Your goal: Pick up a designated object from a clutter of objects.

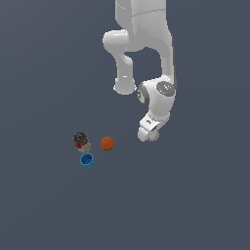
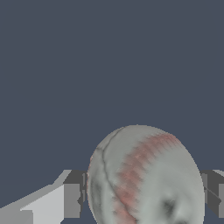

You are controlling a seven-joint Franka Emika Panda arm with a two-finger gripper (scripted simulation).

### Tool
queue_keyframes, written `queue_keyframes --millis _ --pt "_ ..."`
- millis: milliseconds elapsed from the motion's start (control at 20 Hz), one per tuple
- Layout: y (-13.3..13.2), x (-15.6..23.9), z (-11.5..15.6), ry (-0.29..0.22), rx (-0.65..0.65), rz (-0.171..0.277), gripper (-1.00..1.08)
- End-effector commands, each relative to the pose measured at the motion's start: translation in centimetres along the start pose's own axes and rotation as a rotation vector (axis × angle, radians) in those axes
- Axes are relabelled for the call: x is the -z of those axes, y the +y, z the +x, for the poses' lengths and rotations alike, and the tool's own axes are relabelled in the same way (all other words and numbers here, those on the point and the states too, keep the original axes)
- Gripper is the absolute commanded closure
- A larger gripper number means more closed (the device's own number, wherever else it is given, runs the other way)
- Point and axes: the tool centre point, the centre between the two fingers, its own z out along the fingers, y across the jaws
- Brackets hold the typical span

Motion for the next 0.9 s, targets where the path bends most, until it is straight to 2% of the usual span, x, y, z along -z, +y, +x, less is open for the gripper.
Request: queue_keyframes --millis 0,500,850 --pt "-0.1 -0.1 0.0 0.000 0.001 0.001 1.08" --pt "0.2 0.2 -0.1 0.000 0.000 0.000 1.08" --pt "1.6 2.3 -0.8 0.000 0.000 0.000 1.08"
